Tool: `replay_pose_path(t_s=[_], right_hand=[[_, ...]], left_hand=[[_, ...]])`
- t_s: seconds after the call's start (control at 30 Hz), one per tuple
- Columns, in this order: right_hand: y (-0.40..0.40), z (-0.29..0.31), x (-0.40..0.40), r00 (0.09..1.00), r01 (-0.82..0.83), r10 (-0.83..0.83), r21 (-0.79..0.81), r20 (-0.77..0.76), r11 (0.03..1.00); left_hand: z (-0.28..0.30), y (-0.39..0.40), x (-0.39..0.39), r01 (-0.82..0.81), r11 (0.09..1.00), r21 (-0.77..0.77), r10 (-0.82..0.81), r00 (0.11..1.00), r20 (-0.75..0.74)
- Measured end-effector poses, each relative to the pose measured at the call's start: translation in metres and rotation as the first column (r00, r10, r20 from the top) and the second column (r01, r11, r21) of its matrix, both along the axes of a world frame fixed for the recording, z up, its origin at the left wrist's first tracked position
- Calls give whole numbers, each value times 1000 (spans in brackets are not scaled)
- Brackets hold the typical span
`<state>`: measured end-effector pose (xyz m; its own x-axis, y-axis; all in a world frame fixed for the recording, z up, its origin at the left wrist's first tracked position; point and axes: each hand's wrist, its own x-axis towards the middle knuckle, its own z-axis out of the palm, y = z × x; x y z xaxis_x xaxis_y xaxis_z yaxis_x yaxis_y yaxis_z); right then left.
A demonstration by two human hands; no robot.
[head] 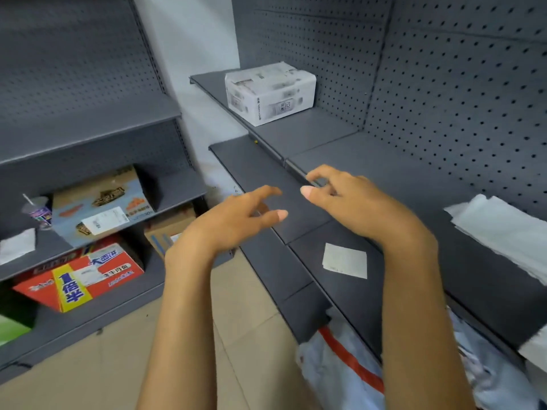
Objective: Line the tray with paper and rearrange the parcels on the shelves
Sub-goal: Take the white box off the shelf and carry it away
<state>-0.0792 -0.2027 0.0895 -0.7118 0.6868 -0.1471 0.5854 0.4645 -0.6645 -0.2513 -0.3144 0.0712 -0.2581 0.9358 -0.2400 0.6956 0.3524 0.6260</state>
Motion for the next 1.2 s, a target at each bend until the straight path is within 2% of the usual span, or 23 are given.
replay_pose_path(t_s=[0.13, 0.23, 0.33, 0.47, 0.63, 0.77, 0.83, 0.93, 1.07, 1.13, 1.2], right_hand=[[36, -7, -59, 992, -90, 98, -108, 75, 990], [63, -16, -103, 993, -83, 91, -99, 76, 992], [90, -25, -162, 990, 42, -43, -11, -131, 999], [124, -27, -254, 882, 324, -264, 95, -391, 941], [166, -33, -342, 780, 463, -355, 94, -515, 881], [204, -45, -376, 736, 528, -418, 65, -532, 847], [227, -51, -390, 653, 551, -476, -62, -589, 832], [259, -66, -403, 490, 582, -608, -285, -625, 761], [302, -79, -401, 336, 618, -704, -418, -626, 666], [318, -76, -400, 208, 636, -706, -455, -677, 623], [326, -76, -401, 86, 666, -694, -477, -715, 573]], left_hand=[[-21, 41, -72, -43, 994, -98, 36, 997, -67], [-35, 72, -117, -35, 997, -62, 33, 999, -26], [-45, 103, -169, -9, 991, 131, 8, 1000, 10], [-36, 138, -248, -114, 944, 311, 131, 991, -35], [-30, 184, -338, -136, 883, 450, 162, 987, -20], [-40, 233, -376, -148, 823, 549, 117, 989, 91], [-48, 263, -390, -170, 792, 586, 103, 984, 147], [-59, 304, -404, -220, 785, 579, 65, 959, 275], [-65, 359, -411, -258, 797, 546, 5, 907, 421], [-67, 385, -413, -329, 768, 550, -2, 857, 515], [-73, 401, -418, -472, 714, 517, 15, 749, 663]])
